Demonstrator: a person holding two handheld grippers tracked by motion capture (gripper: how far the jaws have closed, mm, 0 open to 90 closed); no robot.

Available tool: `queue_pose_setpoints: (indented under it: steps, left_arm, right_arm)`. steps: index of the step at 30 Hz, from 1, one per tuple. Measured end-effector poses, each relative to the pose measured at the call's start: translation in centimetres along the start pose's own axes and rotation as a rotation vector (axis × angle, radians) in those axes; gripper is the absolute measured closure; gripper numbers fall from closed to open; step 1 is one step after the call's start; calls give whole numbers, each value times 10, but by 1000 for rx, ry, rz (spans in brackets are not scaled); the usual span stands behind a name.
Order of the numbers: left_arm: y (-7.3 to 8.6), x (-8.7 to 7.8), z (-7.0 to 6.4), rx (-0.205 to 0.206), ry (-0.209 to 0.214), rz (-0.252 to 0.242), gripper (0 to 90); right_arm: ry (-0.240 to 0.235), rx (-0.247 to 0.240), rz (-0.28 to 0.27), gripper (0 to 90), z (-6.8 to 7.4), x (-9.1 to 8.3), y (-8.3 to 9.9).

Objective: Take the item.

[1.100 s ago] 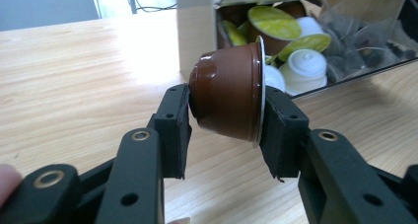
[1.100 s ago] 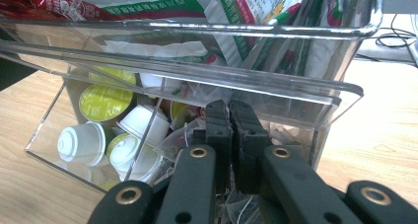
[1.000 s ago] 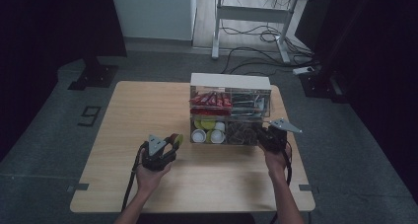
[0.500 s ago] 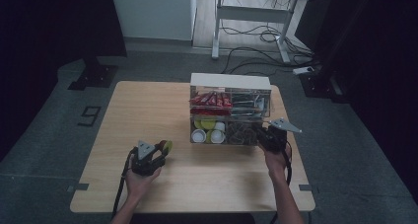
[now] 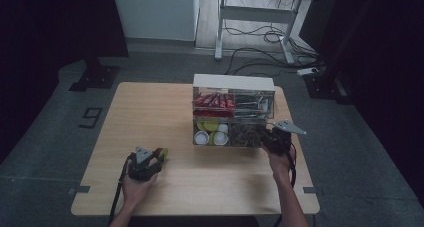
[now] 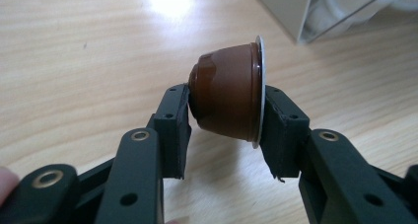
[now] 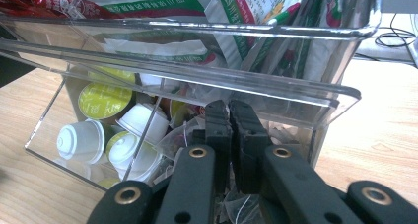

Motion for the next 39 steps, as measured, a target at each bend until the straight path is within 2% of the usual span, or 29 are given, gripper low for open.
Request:
queue_pose_setpoints:
  steps: [7, 11, 15, 23, 35, 39]
  left_arm:
    - [10, 6, 3, -8, -6, 50, 571]
    - [12, 8, 5, -8, -18, 57, 558]
    - [13, 9, 7, -13, -21, 67, 480]
    - [9, 4, 7, -13, -23, 44, 372]
    - [0, -11, 11, -44, 6, -9, 329]
    - [-5, -22, 11, -67, 29, -42, 323]
  right_arm:
    - [-3, 5, 0, 850, 0, 0, 1]
    - [-1, 7, -1, 850, -1, 0, 2]
    - [-1, 7, -2, 850, -1, 0, 2]
    - [1, 9, -3, 850, 0, -1, 2]
    - [-2, 3, -8, 850, 0, -4, 4]
    - [-4, 8, -3, 850, 1, -6, 11]
Point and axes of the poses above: each handheld gripper's, and its own axes: x roughly forward along the jaws, y roughly out of its underside, z roughly to its left, the point moved 7 cm from there along x, roughly forward along the jaws
